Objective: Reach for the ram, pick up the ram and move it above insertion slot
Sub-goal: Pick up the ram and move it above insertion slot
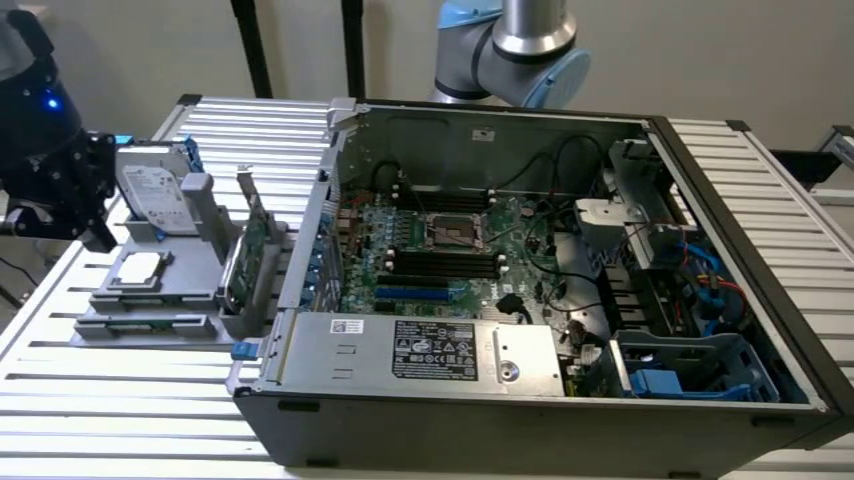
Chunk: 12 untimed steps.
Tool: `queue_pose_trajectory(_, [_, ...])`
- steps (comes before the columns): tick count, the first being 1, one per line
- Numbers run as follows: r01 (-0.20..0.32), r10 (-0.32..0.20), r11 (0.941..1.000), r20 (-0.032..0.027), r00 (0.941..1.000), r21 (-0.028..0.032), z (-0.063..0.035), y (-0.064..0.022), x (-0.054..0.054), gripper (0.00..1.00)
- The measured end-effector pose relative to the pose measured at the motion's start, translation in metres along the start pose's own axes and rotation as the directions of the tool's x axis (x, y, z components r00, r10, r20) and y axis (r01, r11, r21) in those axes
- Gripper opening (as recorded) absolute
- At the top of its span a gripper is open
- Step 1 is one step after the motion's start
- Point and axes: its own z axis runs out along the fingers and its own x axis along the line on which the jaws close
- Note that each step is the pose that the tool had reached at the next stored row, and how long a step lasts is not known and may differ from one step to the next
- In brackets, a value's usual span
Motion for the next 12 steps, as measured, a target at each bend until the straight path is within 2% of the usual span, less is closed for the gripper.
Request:
queue_pose_trajectory(5, [0.091,-0.091,0.9958,-0.0023,0.9958,0.0046,0.0007,0.0000,0.0000,0.11])
queue_pose_trajectory(10, [0.181,-0.181,0.9835,-0.0042,0.9835,0.0053,0.0010,0.0000,0.0000,0.11])
queue_pose_trajectory(12, [0.189,-0.189,0.9820,-0.0044,0.9820,0.0053,0.0010,0.0000,0.0000,0.11])
